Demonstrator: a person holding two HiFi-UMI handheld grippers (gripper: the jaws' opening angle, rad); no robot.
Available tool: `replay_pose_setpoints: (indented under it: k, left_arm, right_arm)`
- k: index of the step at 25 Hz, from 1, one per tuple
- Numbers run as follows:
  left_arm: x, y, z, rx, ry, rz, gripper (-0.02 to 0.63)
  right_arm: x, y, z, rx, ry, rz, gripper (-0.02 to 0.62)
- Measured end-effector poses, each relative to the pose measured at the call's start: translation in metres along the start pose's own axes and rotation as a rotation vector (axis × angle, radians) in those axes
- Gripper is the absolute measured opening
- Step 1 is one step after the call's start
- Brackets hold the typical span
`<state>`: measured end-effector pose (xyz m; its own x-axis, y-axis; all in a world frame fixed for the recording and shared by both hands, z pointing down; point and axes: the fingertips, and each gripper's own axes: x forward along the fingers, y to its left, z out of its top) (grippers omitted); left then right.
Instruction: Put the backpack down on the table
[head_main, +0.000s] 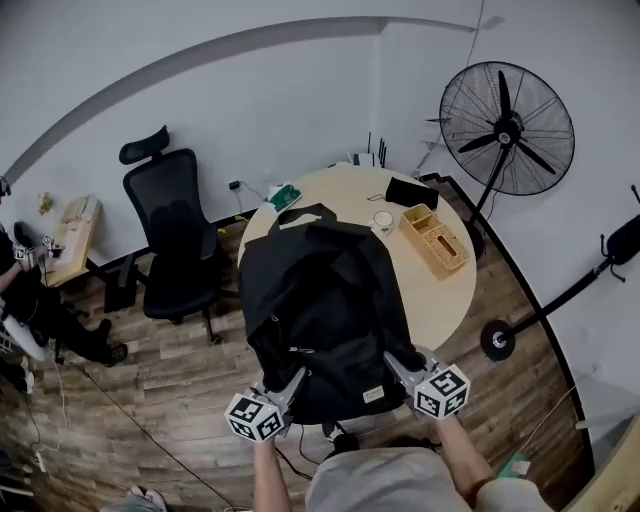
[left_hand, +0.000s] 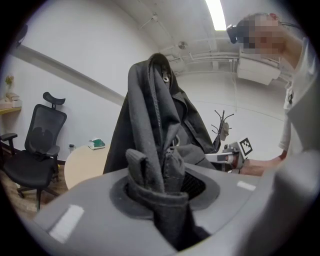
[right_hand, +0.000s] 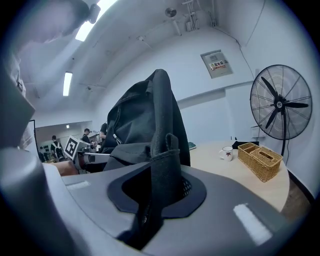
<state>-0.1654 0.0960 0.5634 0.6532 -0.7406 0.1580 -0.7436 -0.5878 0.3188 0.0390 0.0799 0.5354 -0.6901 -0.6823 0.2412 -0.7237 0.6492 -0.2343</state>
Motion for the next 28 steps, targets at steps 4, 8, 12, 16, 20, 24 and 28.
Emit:
replay_pose_setpoints:
  k: [4,8,12,16,20,24,28]
  left_arm:
    - [-0.009,0.022,-0.001,-0.011,-0.006,0.005,0.183]
    - [-0.011,0.030,-0.003,-0.031,-0.006,0.020,0.183]
    - [-0.007,0.039,-0.004,-0.047,-0.007,0.049,0.183]
    - [0.001,0.050,-0.002,-0.045,-0.006,0.083,0.183]
    - [0.016,0.065,0.008,-0.042,0.000,0.110,0.183]
    - [0.036,0.077,0.017,-0.040,0.006,0.125,0.183]
    - [0.061,0.085,0.018,-0.047,0.015,0.126,0.183]
  right_arm:
    - [0.019,0.013,-0.002,-0.001,0.013,-0.006,0.049]
    - [0.029,0.014,-0.003,-0.003,0.032,0.002,0.049]
    - [0.043,0.007,-0.001,-0.008,0.046,0.020,0.049]
    - [0.060,-0.004,0.000,-0.004,0.048,0.050,0.049]
    - [0.081,-0.020,0.008,0.003,0.047,0.067,0.049]
    - [0.098,-0.040,0.017,0.010,0.050,0.073,0.049]
    - [0.108,-0.064,0.019,0.019,0.055,0.074,0.049]
